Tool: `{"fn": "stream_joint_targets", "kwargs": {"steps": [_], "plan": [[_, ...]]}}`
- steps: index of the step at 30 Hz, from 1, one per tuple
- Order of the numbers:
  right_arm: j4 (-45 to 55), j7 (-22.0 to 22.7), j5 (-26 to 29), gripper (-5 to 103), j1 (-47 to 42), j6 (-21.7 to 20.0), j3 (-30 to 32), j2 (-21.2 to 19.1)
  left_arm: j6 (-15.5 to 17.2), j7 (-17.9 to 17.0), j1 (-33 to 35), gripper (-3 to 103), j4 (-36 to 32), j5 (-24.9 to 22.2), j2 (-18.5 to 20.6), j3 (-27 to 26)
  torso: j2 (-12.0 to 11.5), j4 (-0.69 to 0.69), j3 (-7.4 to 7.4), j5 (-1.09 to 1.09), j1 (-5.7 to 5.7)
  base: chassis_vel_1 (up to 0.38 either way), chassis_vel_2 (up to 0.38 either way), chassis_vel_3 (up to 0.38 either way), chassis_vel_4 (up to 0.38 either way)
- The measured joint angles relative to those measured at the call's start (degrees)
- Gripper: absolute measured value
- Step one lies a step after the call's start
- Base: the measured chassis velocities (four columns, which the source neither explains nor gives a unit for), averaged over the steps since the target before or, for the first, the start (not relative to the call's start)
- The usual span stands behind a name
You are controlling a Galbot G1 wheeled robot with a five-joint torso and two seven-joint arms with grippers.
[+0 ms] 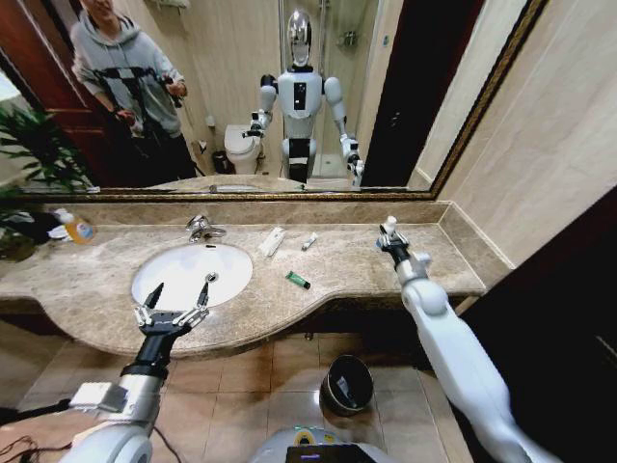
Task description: Pick up the trash from the sink and place it in the trash bin.
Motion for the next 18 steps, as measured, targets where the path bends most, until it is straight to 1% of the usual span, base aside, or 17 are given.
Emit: {"fn": "stream_joint_targets", "kwargs": {"steps": [2, 3, 4, 5, 6, 7, 8, 9, 10, 11, 12, 13, 14, 15, 16, 17, 18], "plan": [[5.55, -0.14, -0.51, 18, -9.05, 2.13, 3.19, 1.17, 0.0, 0.02, 0.0, 100, 0.0, 0.0, 0.01, 0.0, 0.0, -0.01, 0.0, 0.05, 0.0, 0.0, 0.0, 0.0, 0.0], [8.12, -0.34, -1.91, 18, -14.74, 4.82, 5.01, 2.86, 0.0, 0.01, 0.0, 100, 0.0, 0.0, 0.01, 0.01, 0.0, -0.02, 0.0, 0.05, 0.0, 0.0, 0.0, 0.0, 0.0], [8.87, -0.29, -2.64, 18, -17.0, 6.61, 5.6, 3.69, 0.0, -0.02, -0.01, 100, -0.01, 0.0, 0.0, 0.0, 0.0, -0.01, 0.0, 0.02, 0.0, 0.0, 0.0, 0.0, 0.0], [8.87, -0.29, -2.64, 18, -17.0, 6.61, 5.6, 3.69, 0.0, -0.02, -0.01, 100, -0.01, 0.0, 0.0, 0.0, 0.0, -0.01, 0.0, 0.02, 0.0, 0.0, 0.0, 0.0, 0.0], [9.77, 0.17, -4.14, 18, -20.74, 10.14, 6.03, 5.25, 0.0, -0.02, 0.0, 100, 0.0, 0.0, 0.0, 0.0, 0.0, -0.01, 0.0, -0.02, 0.0, 0.0, 0.0, 0.0, 0.0], [10.2, 0.65, -6.32, 18, -26.79, 15.52, 6.05, 7.54, 0.0, -0.01, 0.0, 100, 0.0, 0.0, 0.0, 0.0, 0.0, 0.0, 0.0, 0.06, 0.0, 0.0, 0.0, 0.0, 0.0], [10.2, 0.65, -6.32, 18, -26.79, 15.52, 6.05, 7.54, 0.0, -0.01, 0.0, 100, 0.0, 0.0, 0.0, 0.0, 0.0, 0.0, 0.0, 0.06, 0.0, 0.0, 0.0, 0.0, 0.0], [9.75, 0.88, -7.58, 18, -30.16, 18.88, 5.87, 8.88, 0.0, -0.01, 0.0, 100, 0.0, 0.0, 0.0, 0.0, 0.0, -0.01, 0.0, 0.02, 0.0, 0.0, 0.0, 0.0, 0.0], [7.5, 1.03, -9.36, 18, -34.03, 23.84, 5.59, 11.07, 0.0, 0.0, 0.0, 100, 0.0, 0.0, 0.01, 0.0, 0.0, -0.02, 0.0, -0.01, -0.01, 0.0, 0.0, 0.0, 0.0], [5.46, 1.12, -10.23, 18, -35.59, 26.23, 5.52, 12.39, 0.0, -0.01, 0.0, 100, 0.0, 0.0, 0.0, 0.0, 0.0, -0.02, 0.0, 0.02, -0.01, 0.0, 0.0, 0.0, 0.0], [5.46, 1.12, -10.23, 18, -35.59, 26.23, 5.52, 12.39, 0.0, -0.01, 0.0, 100, 0.0, 0.0, 0.0, 0.0, 0.0, -0.02, 0.0, 0.02, -0.01, 0.0, 0.0, 0.0, 0.0], [2.8, 1.51, -11.23, 18, -36.53, 28.74, 5.3, 13.52, 0.0, 0.0, 0.0, 100, 0.0, 0.0, 0.01, 0.0, 0.0, -0.01, 0.01, 0.03, 0.0, 0.0, 0.0, 0.0, 0.0], [-2.04, 2.69, -12.91, 18, -36.96, 32.61, 4.43, 14.58, 0.0, -0.01, 0.0, 100, 0.0, 0.0, 0.01, 0.0, 0.0, -0.01, 0.01, -0.01, 0.0, 0.0, 0.0, 0.0, 0.0], [-2.04, 2.69, -12.91, 18, -36.96, 32.61, 4.43, 14.58, 0.0, -0.01, 0.0, 100, 0.0, 0.0, 0.01, 0.0, 0.0, -0.01, 0.01, -0.01, 0.0, 0.0, 0.0, 0.0, 0.0], [-4.73, 3.24, -13.51, 18, -36.82, 34.33, 3.78, 14.81, 0.0, -0.01, 0.0, 100, 0.0, 0.0, 0.0, 0.0, 0.0, -0.01, 0.01, -0.02, 0.0, 0.0, 0.0, 0.0, 0.0], [-11.49, 4.12, -14.62, 18, -35.58, 37.16, 2.08, 15.23, 0.0, -0.01, 0.0, 100, 0.0, 0.0, 0.01, 0.0, 0.0, -0.02, 0.02, 0.02, 0.01, 0.0, 0.0, 0.0, 0.0], [-17.54, 4.06, -15.34, 18, -33.33, 38.47, 0.86, 15.78, 0.0, -0.01, 0.0, 100, 0.0, 0.0, 0.0, 0.0, 0.0, -0.02, 0.02, 0.04, 0.01, 0.0, 0.0, 0.0, 0.0]]}}
